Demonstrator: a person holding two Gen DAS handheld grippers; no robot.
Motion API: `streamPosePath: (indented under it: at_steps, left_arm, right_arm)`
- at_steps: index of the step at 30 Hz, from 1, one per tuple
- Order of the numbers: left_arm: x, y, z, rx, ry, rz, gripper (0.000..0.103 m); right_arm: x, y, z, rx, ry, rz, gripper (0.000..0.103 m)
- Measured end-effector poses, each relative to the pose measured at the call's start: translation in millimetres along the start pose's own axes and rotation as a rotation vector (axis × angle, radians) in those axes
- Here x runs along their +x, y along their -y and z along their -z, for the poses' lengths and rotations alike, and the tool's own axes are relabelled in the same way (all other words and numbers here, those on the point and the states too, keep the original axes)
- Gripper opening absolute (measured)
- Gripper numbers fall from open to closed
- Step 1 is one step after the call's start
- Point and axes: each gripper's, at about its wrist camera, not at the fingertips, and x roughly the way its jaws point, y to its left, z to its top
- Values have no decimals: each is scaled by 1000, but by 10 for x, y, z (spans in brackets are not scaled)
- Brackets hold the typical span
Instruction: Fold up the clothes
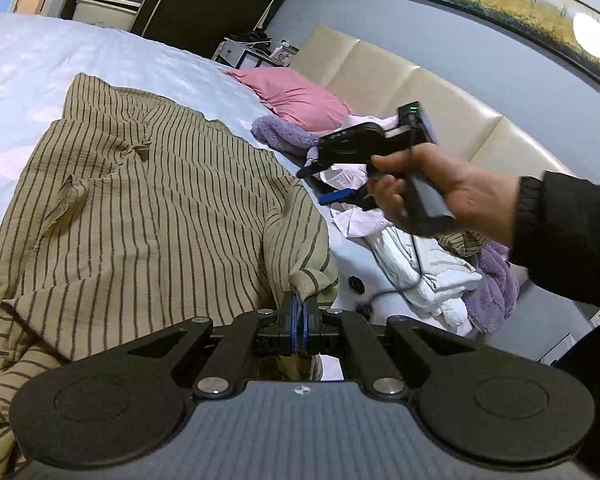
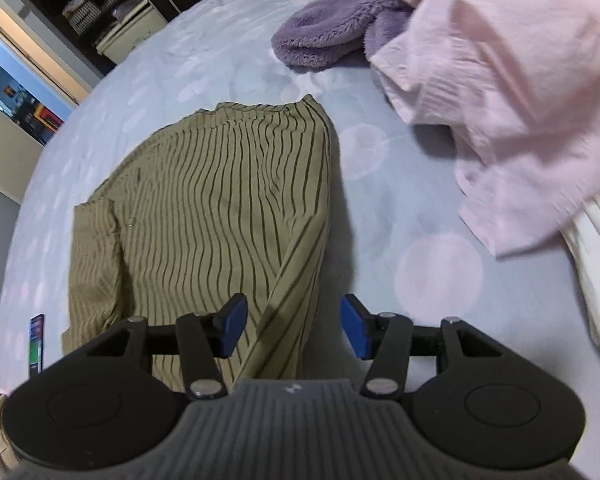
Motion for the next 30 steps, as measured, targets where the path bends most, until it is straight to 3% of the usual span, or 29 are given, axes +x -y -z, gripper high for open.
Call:
streamPosePath:
  at_steps: [4,12,16,17,18,19,25,30]
  left_arm:
    - [-5,-99,3,-13,-2,15,1]
    - [31,-275,-21,-53,-8,29,1]
    - [41,-357,-69,-67,-3,30,1]
    - [42,-377,-82,-74,-2,30,1]
    - [46,-399,-93,-81,-2,29,1]
    - [50,-418,-95,-84,-3,29,1]
    - [64,-509,-40,-100,-17,23,1]
    - [9,-530,34,-115,-20,20,1]
  right_arm:
    - [274,-38,-227,3,-6,16,55]
    - [782,177,-699,189,-20,-25,55]
    - [959,226,-909,212,-11,-34,55]
    - [982,221,-942,207,-12,-37,44]
    - [998,211,-969,197,-14,-42,17]
    - [1014,200,-995,188,-16,-46,5]
    - [960,9,-1136,124,11,-88,3]
    - [738,-541,-1229,12,54,-157,3]
